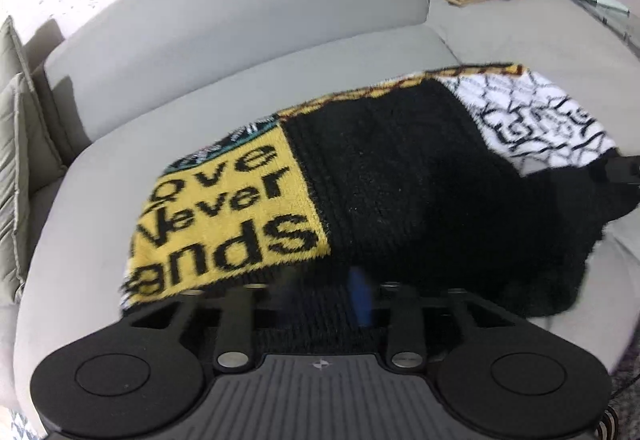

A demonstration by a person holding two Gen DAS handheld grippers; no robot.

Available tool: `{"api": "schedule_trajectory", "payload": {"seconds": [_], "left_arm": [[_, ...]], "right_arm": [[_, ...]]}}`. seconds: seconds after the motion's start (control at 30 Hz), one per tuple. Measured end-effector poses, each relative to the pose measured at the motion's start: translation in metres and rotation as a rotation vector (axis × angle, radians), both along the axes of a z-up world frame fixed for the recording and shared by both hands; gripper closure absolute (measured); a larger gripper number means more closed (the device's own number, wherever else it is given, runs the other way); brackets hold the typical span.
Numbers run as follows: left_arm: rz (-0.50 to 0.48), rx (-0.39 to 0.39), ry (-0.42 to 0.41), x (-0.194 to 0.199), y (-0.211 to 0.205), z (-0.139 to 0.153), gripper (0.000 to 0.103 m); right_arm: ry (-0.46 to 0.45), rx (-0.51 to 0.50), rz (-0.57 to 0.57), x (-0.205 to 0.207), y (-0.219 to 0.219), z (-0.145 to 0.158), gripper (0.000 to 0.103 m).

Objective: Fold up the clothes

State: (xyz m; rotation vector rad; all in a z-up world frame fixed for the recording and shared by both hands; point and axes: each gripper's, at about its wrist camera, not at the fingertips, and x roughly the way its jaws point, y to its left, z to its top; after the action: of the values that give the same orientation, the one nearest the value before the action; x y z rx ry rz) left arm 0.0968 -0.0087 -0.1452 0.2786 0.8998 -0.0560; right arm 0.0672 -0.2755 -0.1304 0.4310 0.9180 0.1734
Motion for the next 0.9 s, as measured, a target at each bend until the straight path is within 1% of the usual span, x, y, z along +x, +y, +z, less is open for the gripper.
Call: {"api": "schedule_trajectory", "payload": {"seconds": [0.03, 0.07, 0.1, 0.13, 0.17, 0.23, 0.27, 0.3, 0.33, 0.47, 0.57, 0.6, 0.7, 0.77, 0.83, 0.87, 0.9], "left_arm": [[0.008, -0.013, -0.007, -0.004, 0.002, 0.006, 0.061], [0.018, -0.029, -0.013, -0.009, 0.004, 0.012, 0.059], [0.031, -0.05, -0.017, -0.012, 0.006, 0.017, 0.056], [0.047, -0.074, -0.02, -0.016, 0.008, 0.02, 0.051], [0.064, -0.096, -0.02, -0.019, 0.011, 0.023, 0.05], [0.076, -0.115, -0.017, -0.022, 0.012, 0.021, 0.043], [0.08, -0.122, -0.017, -0.023, 0.012, 0.02, 0.043], [0.082, -0.123, -0.013, -0.024, 0.011, 0.018, 0.043], [0.083, -0.12, -0.008, -0.025, 0.011, 0.016, 0.043], [0.088, -0.128, 0.003, -0.029, 0.012, 0.011, 0.043], [0.094, -0.122, 0.001, -0.029, 0.011, 0.008, 0.043], [0.097, -0.121, 0.0, -0.029, 0.012, 0.007, 0.042], [0.109, -0.128, -0.003, -0.026, 0.013, 0.007, 0.042], [0.117, -0.133, -0.005, -0.024, 0.014, 0.006, 0.042], [0.122, -0.131, -0.018, -0.023, 0.015, 0.007, 0.042], [0.125, -0.129, -0.025, -0.022, 0.016, 0.008, 0.042], [0.129, -0.129, -0.032, -0.022, 0.018, 0.01, 0.042]], "right_arm": [[0.005, 0.045, -0.019, -0.004, -0.008, 0.006, 0.043], [0.015, 0.1, -0.052, -0.008, -0.017, 0.008, 0.037], [0.024, 0.155, -0.085, -0.012, -0.025, 0.01, 0.032], [0.035, 0.212, -0.119, -0.016, -0.033, 0.01, 0.031], [0.056, 0.28, -0.156, -0.019, -0.041, 0.006, 0.031], [0.104, 0.395, -0.212, -0.023, -0.049, -0.007, 0.031], [0.13, 0.446, -0.234, -0.024, -0.051, -0.015, 0.033], [0.156, 0.493, -0.253, -0.025, -0.052, -0.023, 0.039], [0.176, 0.519, -0.264, -0.025, -0.049, -0.03, 0.041], [0.207, 0.512, -0.339, -0.022, -0.038, -0.053, 0.041], [0.242, 0.548, -0.417, -0.02, -0.036, -0.074, 0.04], [0.224, 0.559, -0.447, -0.021, -0.037, -0.08, 0.04], [0.131, 0.58, -0.512, -0.022, -0.04, -0.094, 0.041], [0.072, 0.612, -0.539, -0.021, -0.04, -0.102, 0.041], [0.019, 0.62, -0.549, -0.017, -0.036, -0.107, 0.042], [-0.005, 0.625, -0.554, -0.015, -0.034, -0.109, 0.044], [-0.016, 0.635, -0.558, -0.013, -0.032, -0.11, 0.052]]}}
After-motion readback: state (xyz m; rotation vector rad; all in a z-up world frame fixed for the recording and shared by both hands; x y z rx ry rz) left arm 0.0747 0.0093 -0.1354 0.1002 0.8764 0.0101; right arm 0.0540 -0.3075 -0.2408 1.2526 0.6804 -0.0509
